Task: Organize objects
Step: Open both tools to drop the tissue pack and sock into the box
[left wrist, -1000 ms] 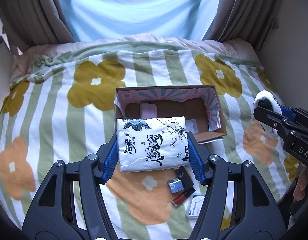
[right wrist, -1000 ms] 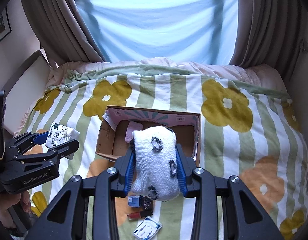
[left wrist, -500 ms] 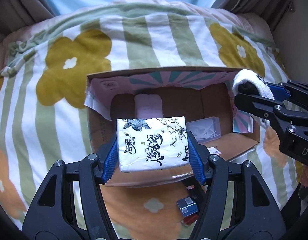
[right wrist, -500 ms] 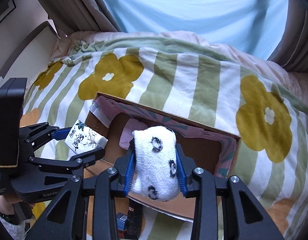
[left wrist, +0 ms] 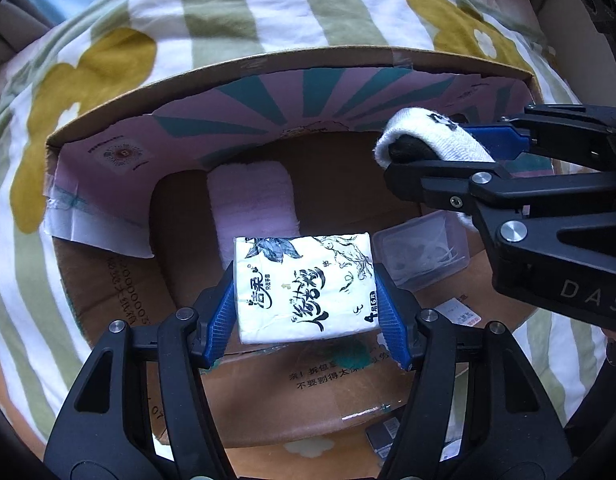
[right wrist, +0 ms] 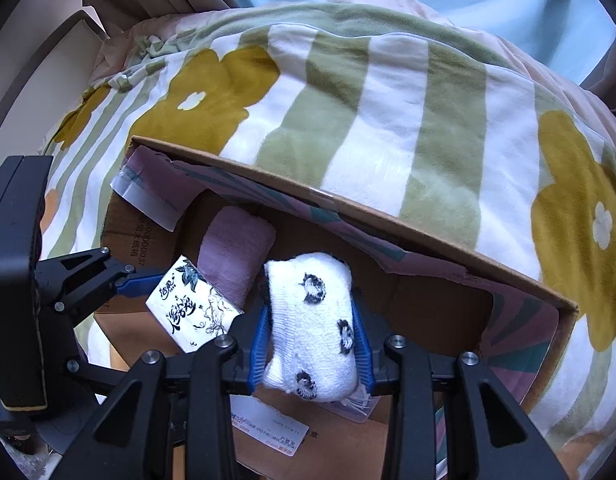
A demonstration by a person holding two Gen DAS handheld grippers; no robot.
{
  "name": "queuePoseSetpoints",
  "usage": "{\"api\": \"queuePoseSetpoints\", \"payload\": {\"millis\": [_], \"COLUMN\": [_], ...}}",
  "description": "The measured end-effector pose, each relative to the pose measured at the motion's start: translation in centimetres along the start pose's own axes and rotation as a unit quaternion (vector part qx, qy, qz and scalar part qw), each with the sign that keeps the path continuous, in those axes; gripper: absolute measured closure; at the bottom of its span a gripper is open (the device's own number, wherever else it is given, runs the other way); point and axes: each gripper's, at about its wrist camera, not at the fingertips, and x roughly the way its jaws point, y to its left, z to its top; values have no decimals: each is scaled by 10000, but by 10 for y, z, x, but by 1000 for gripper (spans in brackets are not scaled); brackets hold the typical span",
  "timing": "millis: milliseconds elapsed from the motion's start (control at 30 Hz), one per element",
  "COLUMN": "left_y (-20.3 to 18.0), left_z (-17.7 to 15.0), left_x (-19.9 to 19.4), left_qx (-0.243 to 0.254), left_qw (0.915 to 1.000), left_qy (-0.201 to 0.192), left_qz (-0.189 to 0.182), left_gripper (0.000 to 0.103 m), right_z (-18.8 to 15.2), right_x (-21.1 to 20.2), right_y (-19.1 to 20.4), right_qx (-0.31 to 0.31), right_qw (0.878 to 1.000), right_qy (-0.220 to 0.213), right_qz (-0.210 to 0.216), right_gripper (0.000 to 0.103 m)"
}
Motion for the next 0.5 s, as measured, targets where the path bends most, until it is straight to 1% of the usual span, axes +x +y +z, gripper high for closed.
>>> {"api": "queuePoseSetpoints", "payload": {"millis": [33,100,133,167,200,233,267,300,333,500], "left_y": [-1,-6,-8,-10,-12,-13,-13,-13,-12,-11], "left_z": [1,4,5,6,6,6,5,5,5,4], "left_x": [0,0,0,-1,-2,-5,-7,-9,-10,-11], "left_qx": [32,149,205,259,303,341,366,367,368,392], "left_qw": [10000,9999,9998,9997,9995,9994,9993,9992,9992,9991], "left_qy": [11,21,39,51,40,-13,-45,-67,-71,-53], "left_qz": [-5,-54,-46,-2,27,-19,-115,-173,-166,-138], "left_gripper": [44,43,39,32,3,0,0,0,0,0], "right_z": [1,3,4,5,5,5,5,5,3,0], "right_x": [-1,-1,0,0,0,0,-1,-1,-1,-3], "right_y": [-1,-3,-3,-3,-3,-3,-4,-5,-7,-11], "right_qx": [13,67,92,104,122,175,236,285,317,333], "right_qw": [10000,9997,9992,9989,9986,9983,9981,9981,9981,9987], "right_qy": [-15,24,77,92,85,101,94,68,34,-9], "right_qz": [35,239,369,443,504,542,559,534,530,392], "right_gripper": [69,69,69,66,58,42,31,13,10,10]}}
